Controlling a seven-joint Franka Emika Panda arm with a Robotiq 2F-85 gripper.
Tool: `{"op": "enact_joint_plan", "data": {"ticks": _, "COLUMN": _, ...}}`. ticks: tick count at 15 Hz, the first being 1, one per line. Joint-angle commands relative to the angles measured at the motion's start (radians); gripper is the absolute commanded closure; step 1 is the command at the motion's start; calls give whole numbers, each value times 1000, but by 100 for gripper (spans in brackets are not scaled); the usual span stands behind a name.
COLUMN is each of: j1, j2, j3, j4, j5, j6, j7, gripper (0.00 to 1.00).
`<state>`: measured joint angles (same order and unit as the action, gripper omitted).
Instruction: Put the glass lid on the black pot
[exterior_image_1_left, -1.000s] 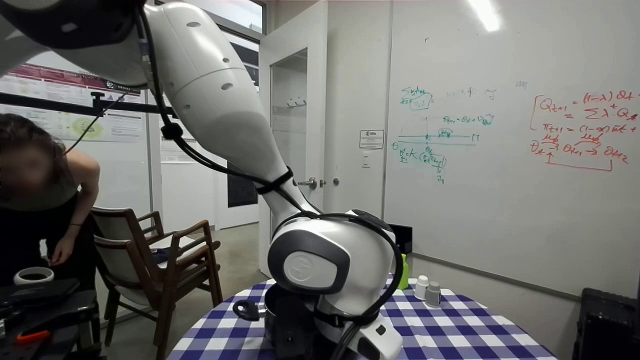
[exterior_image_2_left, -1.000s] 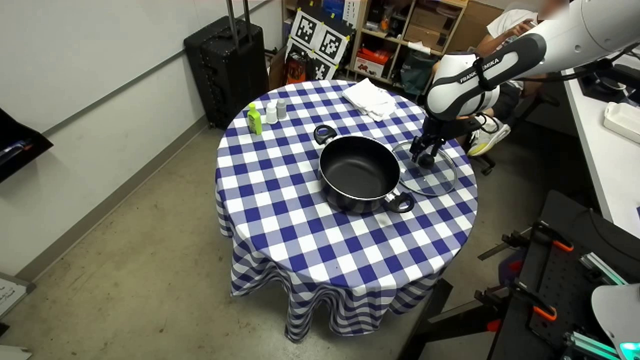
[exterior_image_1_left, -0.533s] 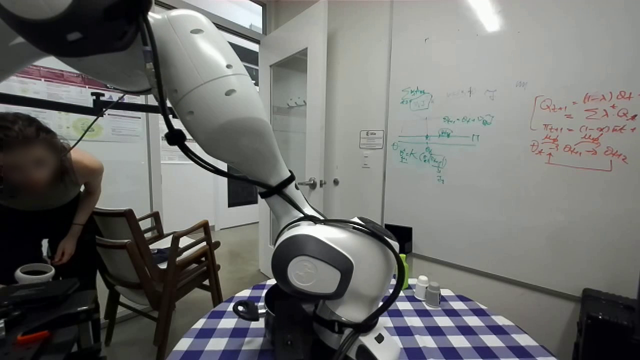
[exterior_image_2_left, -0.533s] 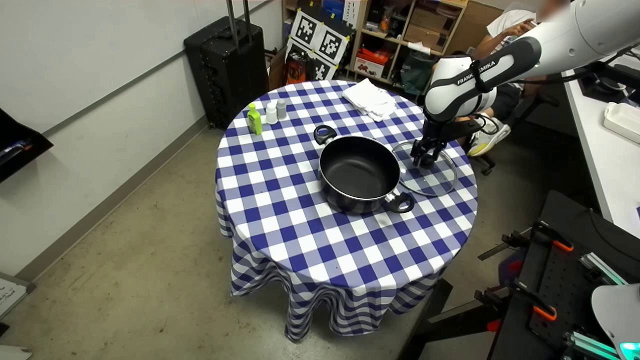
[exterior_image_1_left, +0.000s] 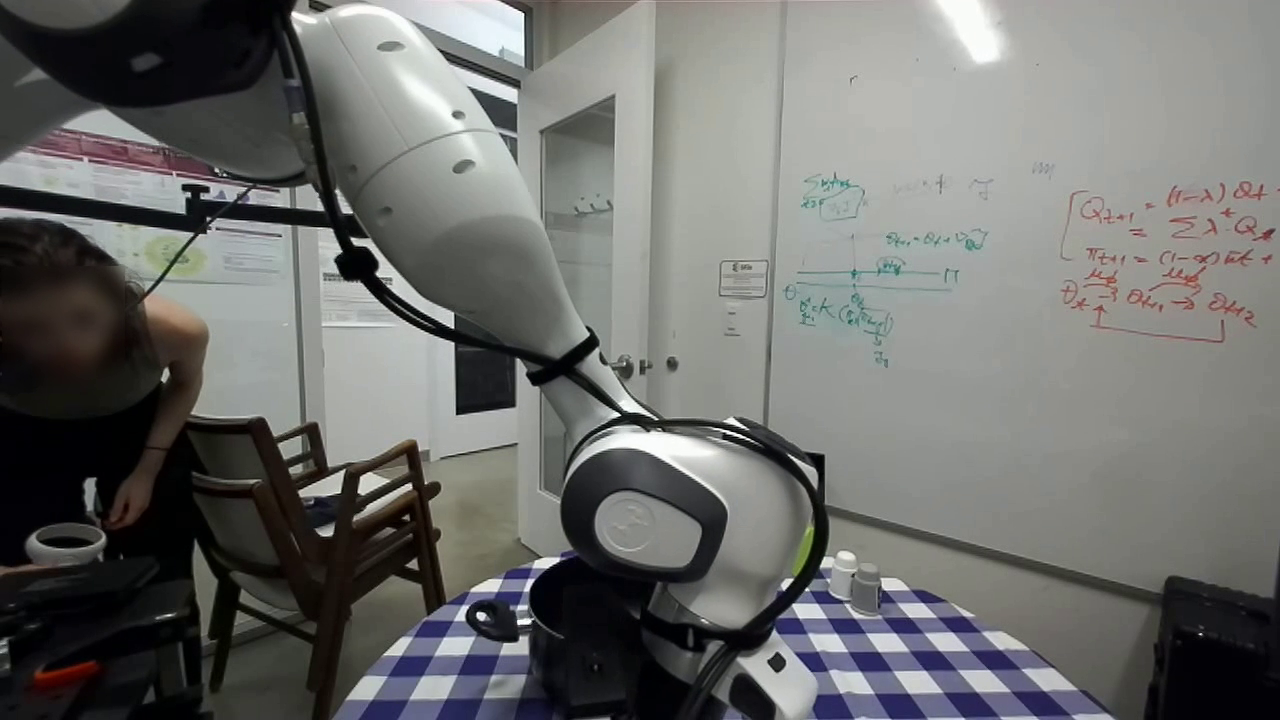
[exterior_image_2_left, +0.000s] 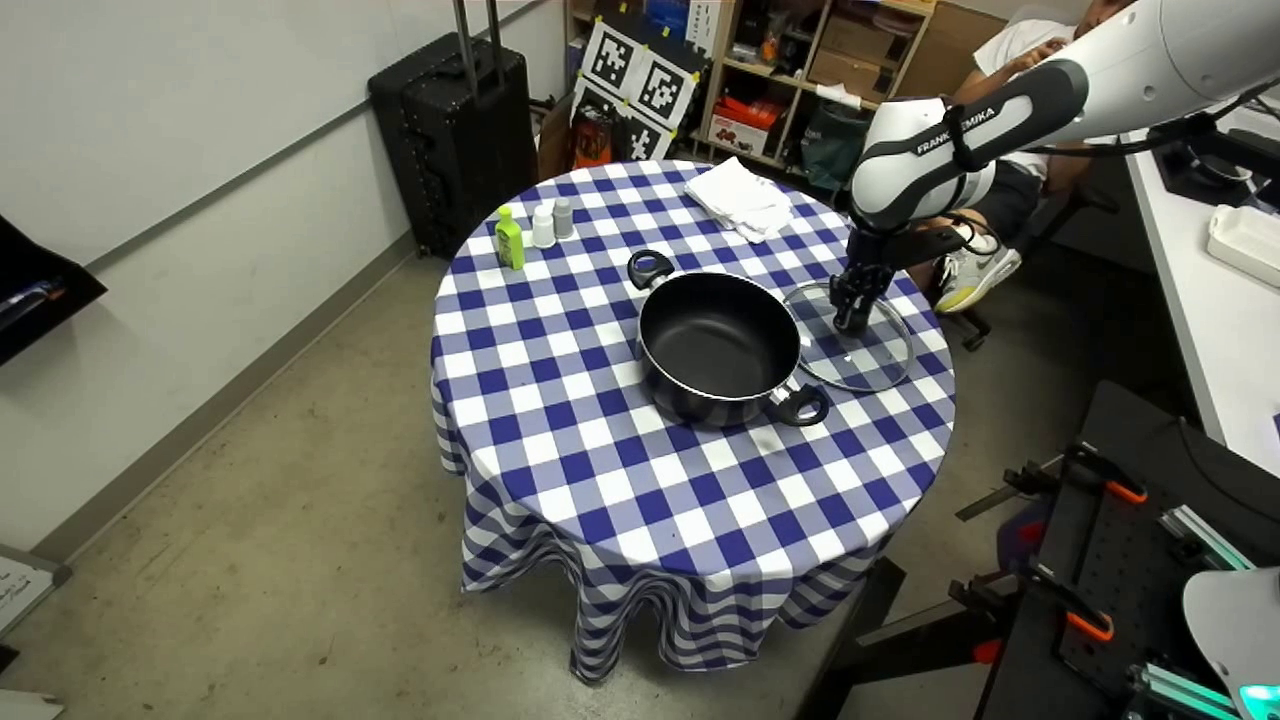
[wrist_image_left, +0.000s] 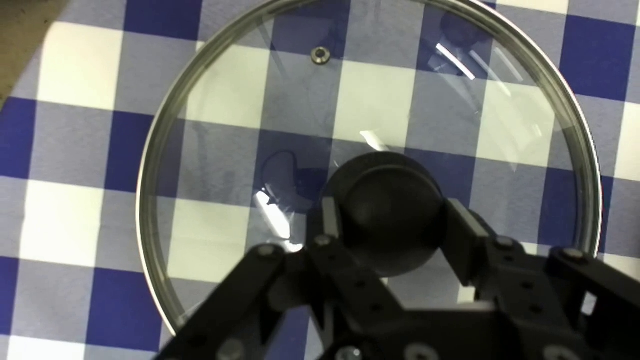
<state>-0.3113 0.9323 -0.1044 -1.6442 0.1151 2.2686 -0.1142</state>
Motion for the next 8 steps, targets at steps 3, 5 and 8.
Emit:
{"op": "enact_joint_plan", "data": {"ticks": 3, "j1": -9, "j2": -17, "j3": -1, "j4": -12, "j5": -1, "j6": -33, "j7": -3, "gripper": 75}}
{"op": "enact_joint_plan", "data": {"ticks": 5, "j1": -13, "j2": -78, "j3": -6, "j4": -85, "j5": 12, "j6": -25, "j7": 10, "gripper": 75}}
{"op": "enact_joint_plan", "data": {"ticks": 8, "j1": -13, "j2": -202, "j3": -21, "j4": -240, "j5": 36, "j6": -14, "j7": 50, "gripper": 75}}
